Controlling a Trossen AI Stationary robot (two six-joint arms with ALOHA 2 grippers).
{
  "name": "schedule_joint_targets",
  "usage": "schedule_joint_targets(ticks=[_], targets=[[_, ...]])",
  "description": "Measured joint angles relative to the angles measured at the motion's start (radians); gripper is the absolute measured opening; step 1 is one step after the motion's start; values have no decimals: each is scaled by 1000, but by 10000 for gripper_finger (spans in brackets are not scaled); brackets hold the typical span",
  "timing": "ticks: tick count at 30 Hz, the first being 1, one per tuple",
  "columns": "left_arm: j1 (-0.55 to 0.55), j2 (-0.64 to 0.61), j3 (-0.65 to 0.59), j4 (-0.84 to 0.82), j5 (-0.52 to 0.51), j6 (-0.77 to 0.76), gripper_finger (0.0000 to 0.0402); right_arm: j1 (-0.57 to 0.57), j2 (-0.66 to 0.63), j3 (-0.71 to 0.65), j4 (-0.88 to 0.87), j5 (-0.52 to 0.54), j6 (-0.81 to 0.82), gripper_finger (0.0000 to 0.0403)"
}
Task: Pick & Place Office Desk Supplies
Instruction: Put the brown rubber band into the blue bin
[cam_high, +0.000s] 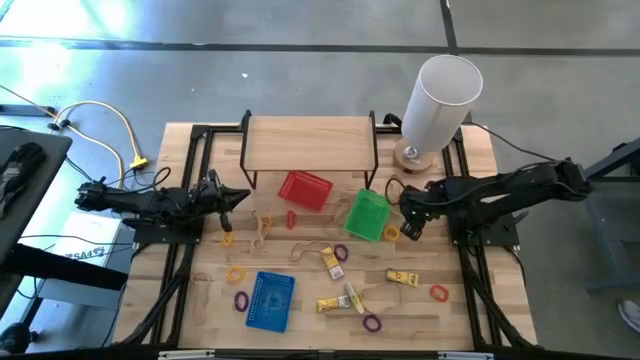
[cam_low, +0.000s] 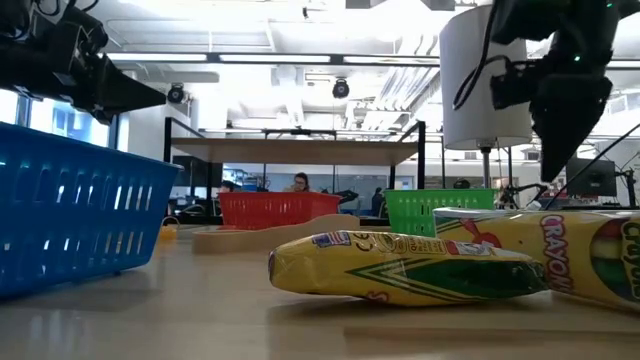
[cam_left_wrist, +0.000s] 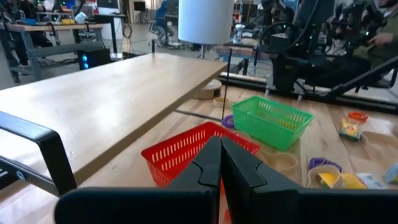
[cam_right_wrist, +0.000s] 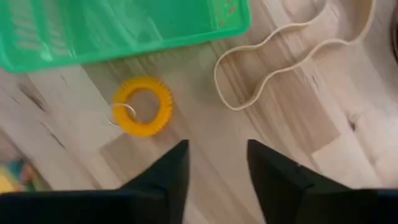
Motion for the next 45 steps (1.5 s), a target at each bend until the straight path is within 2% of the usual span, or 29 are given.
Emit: schedule_joint_targets(ticks=[3, 6, 17, 23, 33, 45], targets=[[0, 22, 0, 0, 0, 0, 0, -2, 38, 0, 7, 7, -99, 199], [0, 44, 0, 1, 0, 0, 0, -3, 77, 0, 31, 10, -156, 212], [0, 90, 0, 2, 0, -29, 0, -37, 220, 0, 86, 57, -169, 187], [0, 91, 0, 2, -1, -29, 0, -37, 226, 0, 191, 61, -278, 182], [0, 91, 0, 3, -2, -29, 0, -44, 250, 0, 186, 59, -396, 181], [0, 91, 0, 2, -3, -29, 0, -123, 355, 0, 217, 60, -408, 181]])
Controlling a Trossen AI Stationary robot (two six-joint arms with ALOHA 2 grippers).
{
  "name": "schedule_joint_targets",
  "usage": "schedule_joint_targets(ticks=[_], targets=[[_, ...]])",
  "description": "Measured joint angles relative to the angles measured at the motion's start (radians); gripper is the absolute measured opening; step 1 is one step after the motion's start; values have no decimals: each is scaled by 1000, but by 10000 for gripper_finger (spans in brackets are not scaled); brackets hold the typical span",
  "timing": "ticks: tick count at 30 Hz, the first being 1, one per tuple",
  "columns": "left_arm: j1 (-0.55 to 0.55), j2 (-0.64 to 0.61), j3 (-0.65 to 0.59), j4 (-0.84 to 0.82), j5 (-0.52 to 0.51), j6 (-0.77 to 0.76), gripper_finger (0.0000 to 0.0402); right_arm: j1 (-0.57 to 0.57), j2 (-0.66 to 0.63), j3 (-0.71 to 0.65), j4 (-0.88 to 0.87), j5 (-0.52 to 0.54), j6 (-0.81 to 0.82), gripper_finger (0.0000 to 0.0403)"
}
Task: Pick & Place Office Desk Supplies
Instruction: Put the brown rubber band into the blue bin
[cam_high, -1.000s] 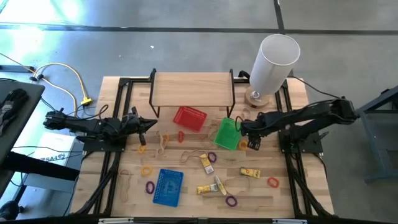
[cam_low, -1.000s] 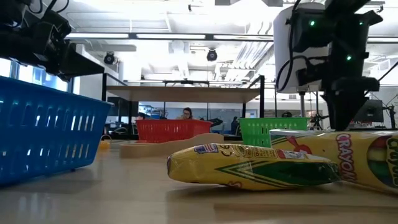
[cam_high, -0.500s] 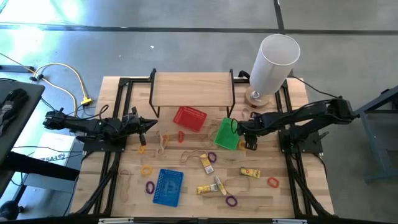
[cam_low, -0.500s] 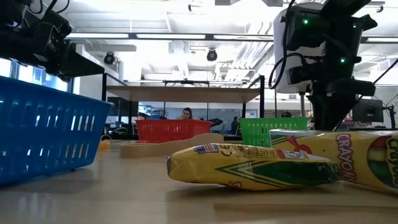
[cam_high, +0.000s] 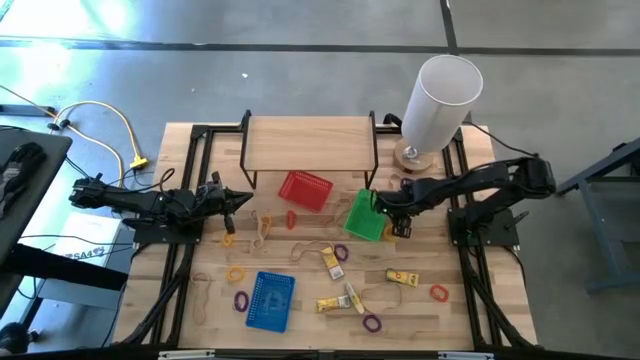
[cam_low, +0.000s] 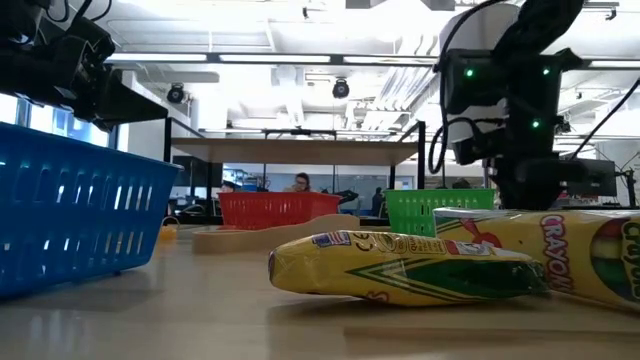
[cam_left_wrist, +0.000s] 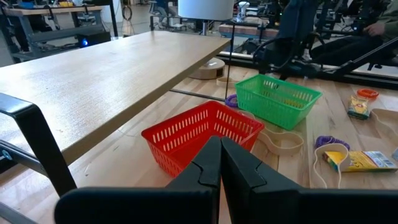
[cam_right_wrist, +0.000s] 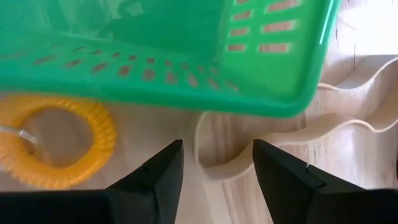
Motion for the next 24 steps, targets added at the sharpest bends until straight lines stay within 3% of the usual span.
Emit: schedule_joint_targets(ticks=[8, 12, 18, 24], targets=[[0, 0, 0, 0, 1, -13, 0, -23, 44, 3, 16, -34, -11, 166], [0, 0, 0, 0, 1, -14, 0, -23, 46, 2, 17, -58, -11, 123], [0, 0, 0, 0, 1, -16, 0, -22, 47, 2, 7, -89, 6, 18], [0, 0, 0, 0, 1, -16, 0, -22, 36, 0, -15, -84, 22, 3]])
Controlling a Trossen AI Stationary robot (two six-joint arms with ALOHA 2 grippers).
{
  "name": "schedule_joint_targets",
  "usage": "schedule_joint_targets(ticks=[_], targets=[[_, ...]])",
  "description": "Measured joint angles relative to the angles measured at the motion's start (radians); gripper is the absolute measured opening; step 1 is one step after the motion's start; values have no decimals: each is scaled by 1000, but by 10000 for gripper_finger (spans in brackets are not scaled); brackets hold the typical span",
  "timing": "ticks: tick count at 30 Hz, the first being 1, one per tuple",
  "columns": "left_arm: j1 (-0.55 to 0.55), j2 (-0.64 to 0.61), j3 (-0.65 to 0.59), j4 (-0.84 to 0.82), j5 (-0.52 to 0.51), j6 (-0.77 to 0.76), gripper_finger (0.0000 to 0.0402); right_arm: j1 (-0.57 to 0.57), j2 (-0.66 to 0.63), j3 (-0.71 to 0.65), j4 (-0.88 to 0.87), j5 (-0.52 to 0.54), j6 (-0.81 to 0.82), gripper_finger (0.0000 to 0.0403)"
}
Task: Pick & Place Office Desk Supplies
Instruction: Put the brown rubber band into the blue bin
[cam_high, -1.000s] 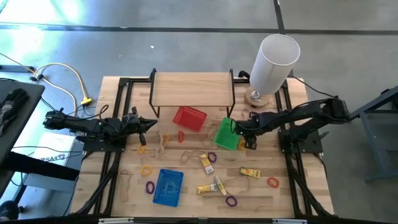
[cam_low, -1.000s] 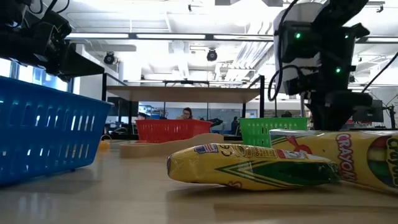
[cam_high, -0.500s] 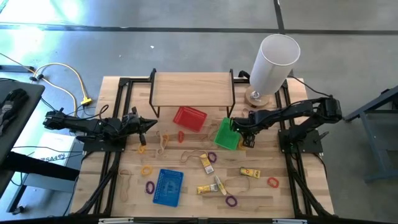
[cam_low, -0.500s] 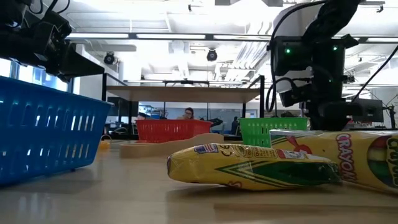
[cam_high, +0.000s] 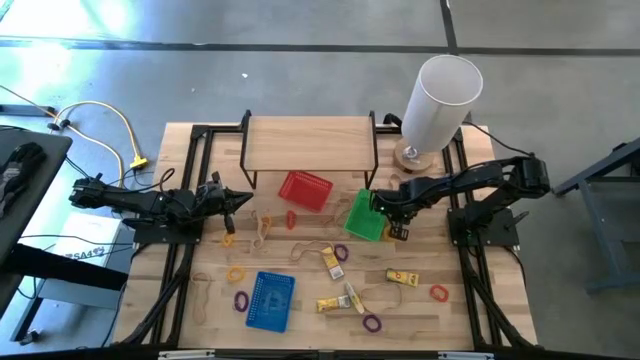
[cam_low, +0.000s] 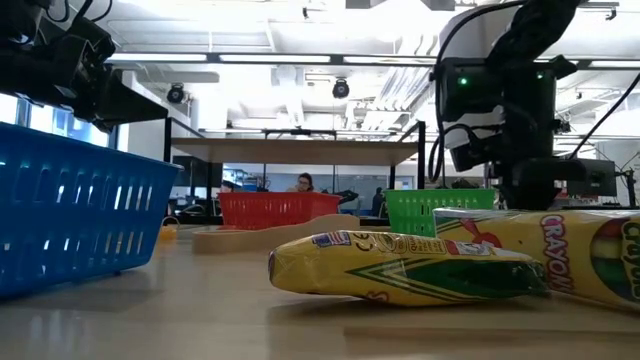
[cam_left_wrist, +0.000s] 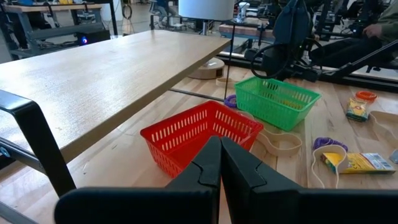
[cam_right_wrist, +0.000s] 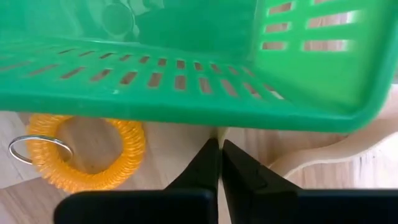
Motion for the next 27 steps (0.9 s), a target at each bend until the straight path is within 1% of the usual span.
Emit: schedule_joint_targets(ticks=[4, 11, 14, 19, 23, 24, 27], targets=[[0, 0, 0, 0, 0, 0, 0, 14, -9, 10, -58, 16, 51, 3], [0, 0, 0, 0, 2, 0, 0, 88, -27, 87, -295, 111, 215, 3], [0, 0, 0, 0, 2, -5, 0, 130, -32, 144, -424, 113, 326, 3], [-2, 0, 0, 14, 16, -46, 0, 230, -31, 259, -646, 182, 510, 3], [-2, 0, 0, 30, 22, -74, 0, 304, -31, 364, -798, 205, 653, 3], [-2, 0, 0, 35, 22, -79, 1, 322, -32, 389, -829, 210, 676, 3], [-2, 0, 0, 55, 23, -77, 5, 381, -35, 453, -832, 209, 695, 3]])
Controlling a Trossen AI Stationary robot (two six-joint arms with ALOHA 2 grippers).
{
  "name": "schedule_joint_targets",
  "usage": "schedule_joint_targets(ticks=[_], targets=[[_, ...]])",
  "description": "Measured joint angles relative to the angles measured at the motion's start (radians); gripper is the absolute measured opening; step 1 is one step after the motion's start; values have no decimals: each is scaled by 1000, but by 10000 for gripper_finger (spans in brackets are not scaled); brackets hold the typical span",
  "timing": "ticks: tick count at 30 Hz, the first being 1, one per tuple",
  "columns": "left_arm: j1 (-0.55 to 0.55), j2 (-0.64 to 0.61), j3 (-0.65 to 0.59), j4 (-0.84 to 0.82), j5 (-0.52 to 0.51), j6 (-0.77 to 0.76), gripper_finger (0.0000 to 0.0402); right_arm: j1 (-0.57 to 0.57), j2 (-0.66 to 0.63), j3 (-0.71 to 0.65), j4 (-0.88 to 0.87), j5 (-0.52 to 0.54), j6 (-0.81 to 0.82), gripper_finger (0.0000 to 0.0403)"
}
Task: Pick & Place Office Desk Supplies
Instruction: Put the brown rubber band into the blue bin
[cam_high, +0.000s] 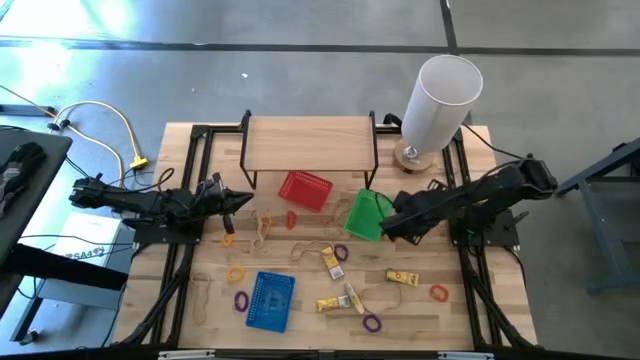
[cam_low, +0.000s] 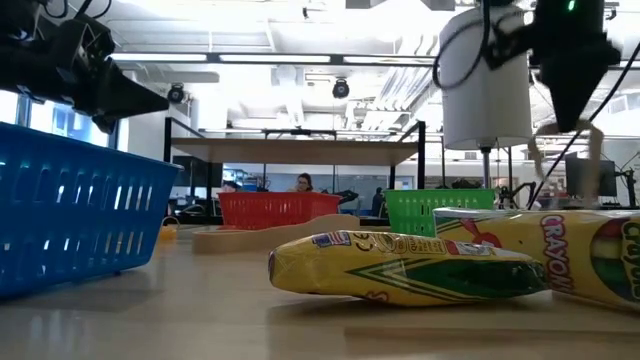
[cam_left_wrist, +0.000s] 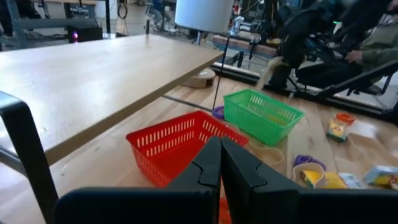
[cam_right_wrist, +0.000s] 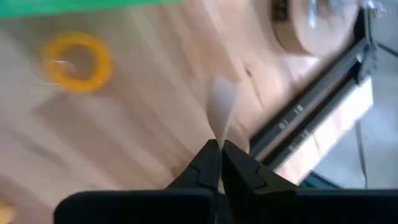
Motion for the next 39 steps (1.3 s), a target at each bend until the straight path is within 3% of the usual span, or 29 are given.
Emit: schedule_joint_targets(ticks=[4, 10, 17, 24, 30, 39], targets=[[-1, 0, 0, 51, 1, 52, 28, 66, -12, 81, -4, -22, 1, 3], [-48, 23, 0, 178, 7, 162, 94, 148, -11, 186, 2, -52, -2, 3], [-113, 133, 0, 369, 187, 286, 142, 252, -10, 273, 125, -60, -83, 3], [-130, 359, 0, 698, 209, 417, 144, 285, -10, 279, 459, -83, -380, 3], [-130, 615, 6, 1018, 246, 470, 144, 247, -10, 279, 645, -89, -639, 3], [-129, 941, 18, 1508, 246, 252, 144, 171, 27, 278, 773, -136, -827, 3]])
